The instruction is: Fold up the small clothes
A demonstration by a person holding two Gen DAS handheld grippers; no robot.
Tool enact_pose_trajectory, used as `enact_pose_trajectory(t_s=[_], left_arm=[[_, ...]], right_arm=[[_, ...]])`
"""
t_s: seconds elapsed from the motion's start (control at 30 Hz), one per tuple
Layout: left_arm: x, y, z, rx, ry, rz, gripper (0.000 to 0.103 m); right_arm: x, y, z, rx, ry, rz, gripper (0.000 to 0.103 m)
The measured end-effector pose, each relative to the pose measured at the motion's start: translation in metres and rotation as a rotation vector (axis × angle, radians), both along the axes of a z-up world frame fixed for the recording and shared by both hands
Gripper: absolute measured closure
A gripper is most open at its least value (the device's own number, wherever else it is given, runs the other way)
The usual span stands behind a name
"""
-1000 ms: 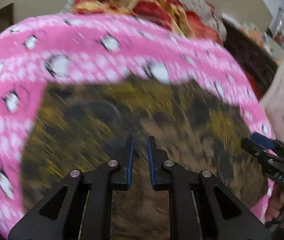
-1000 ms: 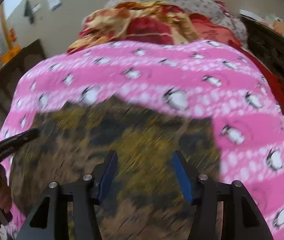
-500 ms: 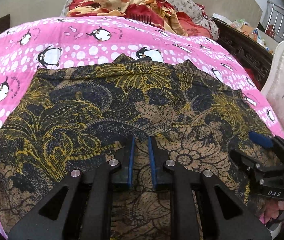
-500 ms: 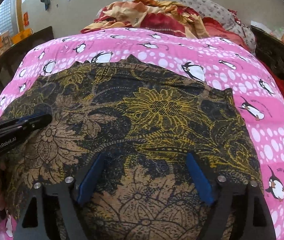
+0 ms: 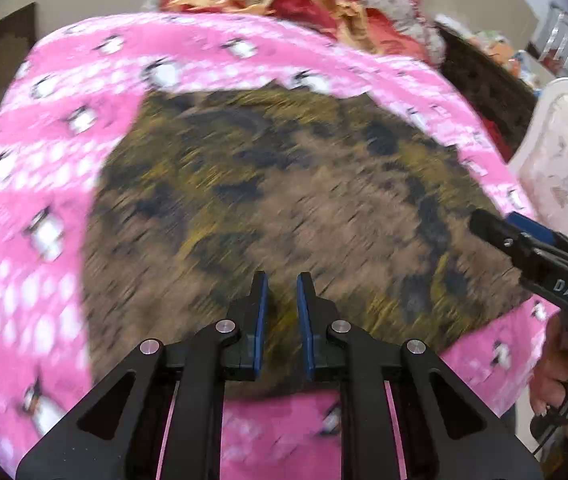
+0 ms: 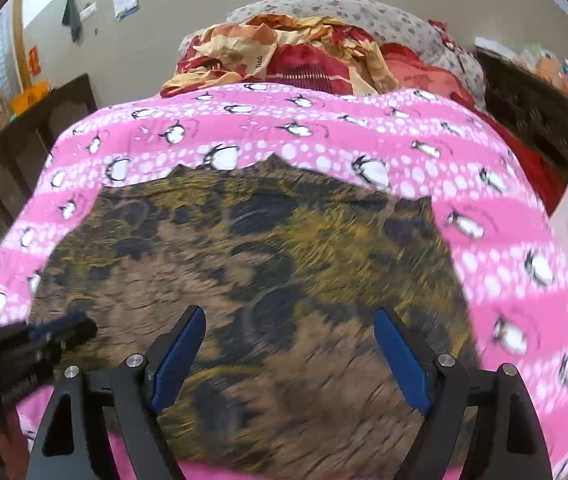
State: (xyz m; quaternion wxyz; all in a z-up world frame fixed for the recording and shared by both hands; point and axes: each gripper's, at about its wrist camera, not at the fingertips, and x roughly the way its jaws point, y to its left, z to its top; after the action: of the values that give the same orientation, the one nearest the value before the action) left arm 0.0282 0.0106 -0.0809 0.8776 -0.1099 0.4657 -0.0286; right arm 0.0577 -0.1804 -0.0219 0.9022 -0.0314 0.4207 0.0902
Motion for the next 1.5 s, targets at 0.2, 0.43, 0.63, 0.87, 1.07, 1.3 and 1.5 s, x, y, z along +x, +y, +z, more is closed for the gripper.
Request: enact_pose_trajectory(t_s=[0.2,0.43,0.63,0.87,1.07,1.3,1.5], left_arm=[[-0.007,0.002,-0.025,0.028,0.042,0.019,0.089],[-0.009,-0.001,-0.029,0.043,0.026,0.042,0.089],[-0.009,-0.001,-0.029,0.045,0.025,0.051,0.089],[-0.009,0.001,-0.029,0.032,0.022,0.051,0.089],[-0.010,0.001,-0.029,0.027,0.020,0.054,0.089],[-0.010,0.002,-0.030,0.028,0.021,0.056,0.089],[-0.010,0.002,-0.029,0.025,0.020,0.057,0.089]], right_arm=[[-0.021,0.025,-0.046,-0.068,0.077,-0.005,0.018],[-0.047,0.016,-0.071,-0.038,-0.079,0.045,0.014],[-0.051,0.019,-0.073,-0.043,-0.101,0.038,0.014],[-0.051,0.018,-0.072,-0.049,-0.107,0.038,0.014],[-0.052,0.018,-0.072,-0.048,-0.106,0.038,0.014],[-0.052,0.018,-0.072,-0.048,-0.106,0.040,0.014],[-0.052,0.019,-0.073,-0.049,-0.106,0.041,0.014]])
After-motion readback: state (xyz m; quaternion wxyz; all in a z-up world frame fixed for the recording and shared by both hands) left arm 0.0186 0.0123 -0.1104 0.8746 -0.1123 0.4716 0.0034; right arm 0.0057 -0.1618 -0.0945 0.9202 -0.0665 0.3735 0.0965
